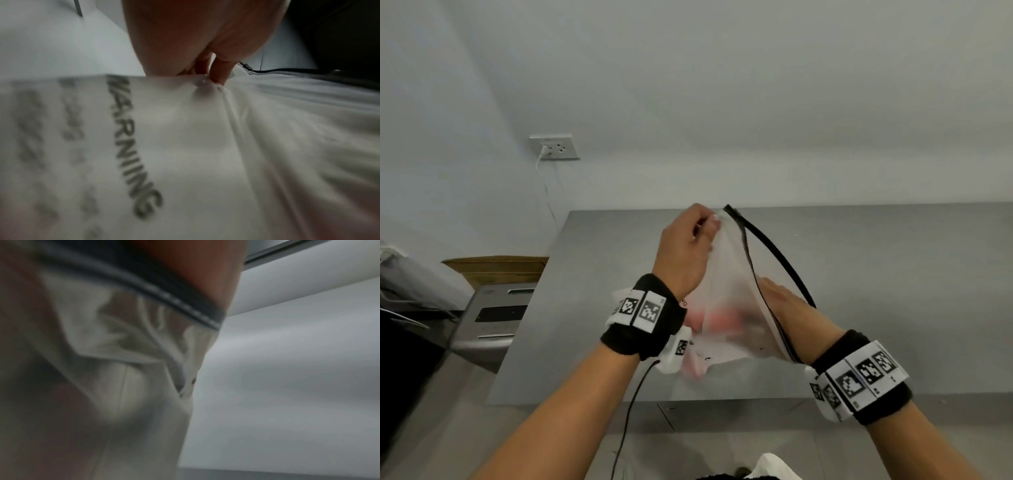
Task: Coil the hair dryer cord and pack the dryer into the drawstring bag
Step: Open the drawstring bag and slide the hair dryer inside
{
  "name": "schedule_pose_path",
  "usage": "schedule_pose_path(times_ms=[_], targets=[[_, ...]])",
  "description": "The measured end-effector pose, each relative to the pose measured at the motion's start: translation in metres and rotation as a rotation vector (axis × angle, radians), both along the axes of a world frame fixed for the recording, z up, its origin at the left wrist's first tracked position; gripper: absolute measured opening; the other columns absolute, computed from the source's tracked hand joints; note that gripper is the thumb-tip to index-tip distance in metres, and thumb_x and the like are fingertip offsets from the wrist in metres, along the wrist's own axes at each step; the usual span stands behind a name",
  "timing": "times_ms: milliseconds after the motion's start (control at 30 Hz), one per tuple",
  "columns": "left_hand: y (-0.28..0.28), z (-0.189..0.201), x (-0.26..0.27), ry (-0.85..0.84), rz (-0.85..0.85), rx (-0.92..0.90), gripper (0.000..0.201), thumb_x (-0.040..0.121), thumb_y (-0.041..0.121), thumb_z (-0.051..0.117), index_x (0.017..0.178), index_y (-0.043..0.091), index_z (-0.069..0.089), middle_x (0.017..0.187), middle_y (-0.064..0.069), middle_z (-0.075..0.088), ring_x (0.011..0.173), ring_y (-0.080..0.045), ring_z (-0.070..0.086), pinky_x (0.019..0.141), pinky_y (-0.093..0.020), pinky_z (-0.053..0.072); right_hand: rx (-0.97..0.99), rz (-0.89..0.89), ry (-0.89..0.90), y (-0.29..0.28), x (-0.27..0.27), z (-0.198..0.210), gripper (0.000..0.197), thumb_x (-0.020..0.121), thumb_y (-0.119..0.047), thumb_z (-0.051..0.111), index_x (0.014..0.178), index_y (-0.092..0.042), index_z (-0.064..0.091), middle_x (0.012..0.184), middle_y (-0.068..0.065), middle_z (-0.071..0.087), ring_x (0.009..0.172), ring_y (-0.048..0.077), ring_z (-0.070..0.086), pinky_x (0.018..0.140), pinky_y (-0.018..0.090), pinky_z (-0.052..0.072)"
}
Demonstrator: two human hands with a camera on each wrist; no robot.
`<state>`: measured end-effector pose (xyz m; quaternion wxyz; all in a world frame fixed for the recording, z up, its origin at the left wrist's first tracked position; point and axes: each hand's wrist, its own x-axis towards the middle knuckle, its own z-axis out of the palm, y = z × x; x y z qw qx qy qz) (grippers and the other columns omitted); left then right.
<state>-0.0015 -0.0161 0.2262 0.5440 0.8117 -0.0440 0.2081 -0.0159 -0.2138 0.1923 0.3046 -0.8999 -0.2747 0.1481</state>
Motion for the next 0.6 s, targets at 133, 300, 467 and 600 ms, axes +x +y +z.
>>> schedule_pose_path(times_ms=[133, 300, 467, 600], targets=[[0.032, -0.012, -0.012, 0.041, 0.098, -0.012, 0.017, 0.102, 0.02, 0.052, 0.087, 0.02, 0.057, 0.073, 0.004, 0.057, 0.058, -0.005, 0.054, 0.061, -0.018, 0.05, 0.075, 0.091, -0.299, -0.007, 0.004, 0.03, 0.042, 0.1, -0.052, 0.036, 0.109, -0.027, 0.068, 0.113, -0.007, 0.068, 0.104, 0.015, 0.065, 0.094, 0.039, 0.052], [0.064, -0.035, -0.026, 0.119, 0.228, -0.072, 0.024, 0.103, 0.019, 0.05, 0.081, 0.027, 0.054, 0.074, 0.004, 0.059, 0.066, -0.013, 0.06, 0.069, -0.031, 0.051, -0.33, 0.105, -0.409, -0.017, 0.015, 0.046, 0.052, 0.089, -0.072, 0.039, 0.082, -0.026, 0.063, 0.08, -0.01, 0.065, 0.074, 0.012, 0.06, 0.062, 0.03, 0.046], [0.081, -0.045, -0.034, 0.181, 0.291, -0.025, 0.021, 0.103, 0.023, 0.051, 0.082, 0.026, 0.055, 0.077, 0.003, 0.059, 0.073, -0.016, 0.053, 0.07, -0.033, 0.044, -0.227, 0.11, -0.463, -0.009, 0.028, 0.038, 0.019, 0.098, -0.029, 0.056, 0.084, -0.017, 0.061, 0.073, -0.008, 0.059, 0.064, 0.019, 0.051, 0.06, 0.033, 0.043], [0.096, -0.044, -0.032, 0.254, 0.254, 0.014, 0.014, 0.1, 0.025, 0.055, 0.086, 0.023, 0.057, 0.083, 0.002, 0.064, 0.075, -0.018, 0.056, 0.074, -0.035, 0.051, -0.169, 0.12, -0.678, -0.001, 0.034, 0.045, 0.012, 0.094, -0.023, 0.063, 0.085, -0.019, 0.069, 0.068, -0.009, 0.065, 0.06, 0.019, 0.059, 0.087, 0.037, 0.046]])
